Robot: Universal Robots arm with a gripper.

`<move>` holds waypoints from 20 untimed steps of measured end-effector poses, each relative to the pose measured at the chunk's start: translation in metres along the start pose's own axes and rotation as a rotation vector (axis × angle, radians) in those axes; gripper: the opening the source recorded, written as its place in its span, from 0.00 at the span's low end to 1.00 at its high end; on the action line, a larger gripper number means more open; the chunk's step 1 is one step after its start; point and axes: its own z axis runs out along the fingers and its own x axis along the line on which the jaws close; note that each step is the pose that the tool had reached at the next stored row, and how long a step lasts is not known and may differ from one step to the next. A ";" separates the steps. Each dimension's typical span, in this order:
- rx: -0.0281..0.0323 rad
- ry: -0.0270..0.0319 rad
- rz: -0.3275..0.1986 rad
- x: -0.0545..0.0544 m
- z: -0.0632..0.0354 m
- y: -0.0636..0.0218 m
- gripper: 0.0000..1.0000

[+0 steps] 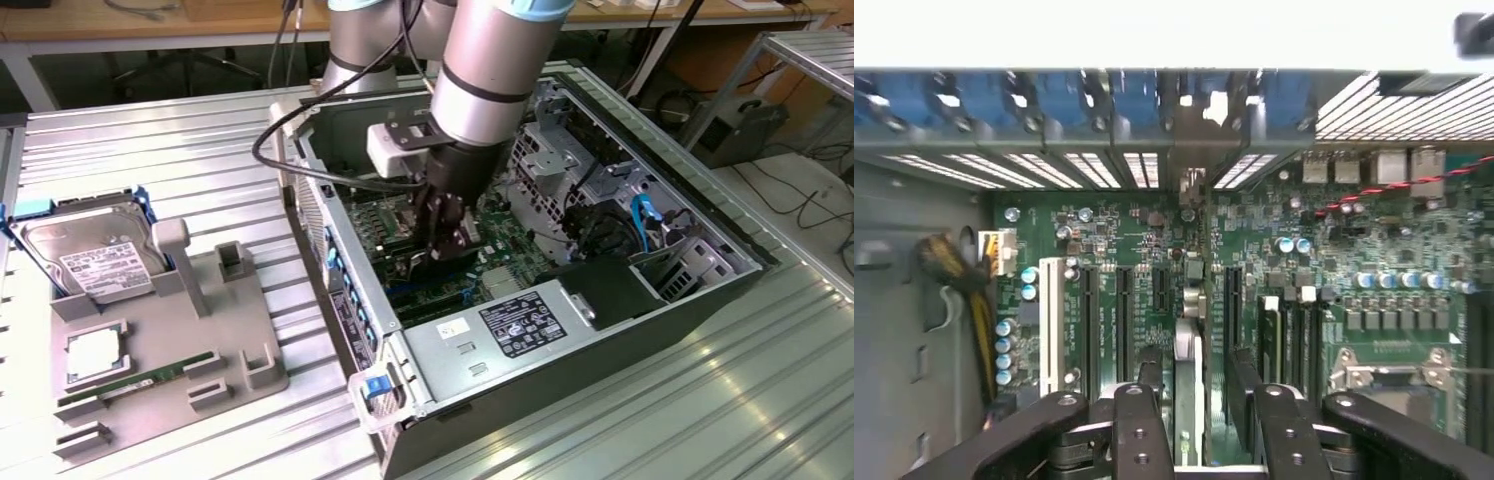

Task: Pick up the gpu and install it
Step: 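Insert the gpu into the slot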

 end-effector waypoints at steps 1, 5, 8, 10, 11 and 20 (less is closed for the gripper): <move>0.0000 -0.0001 0.000 0.000 -0.0054 0.0004 0.40; 0.0000 -0.0001 0.000 -0.002 -0.0162 0.0012 0.40; 0.0000 -0.0001 0.000 -0.004 -0.0184 0.0014 0.40; 0.0003 0.0002 0.000 -0.006 -0.0183 0.0014 0.32; 0.0005 0.0006 0.000 -0.007 -0.0183 0.0014 0.25; 0.0201 0.0048 0.000 -0.007 -0.0107 0.0094 0.11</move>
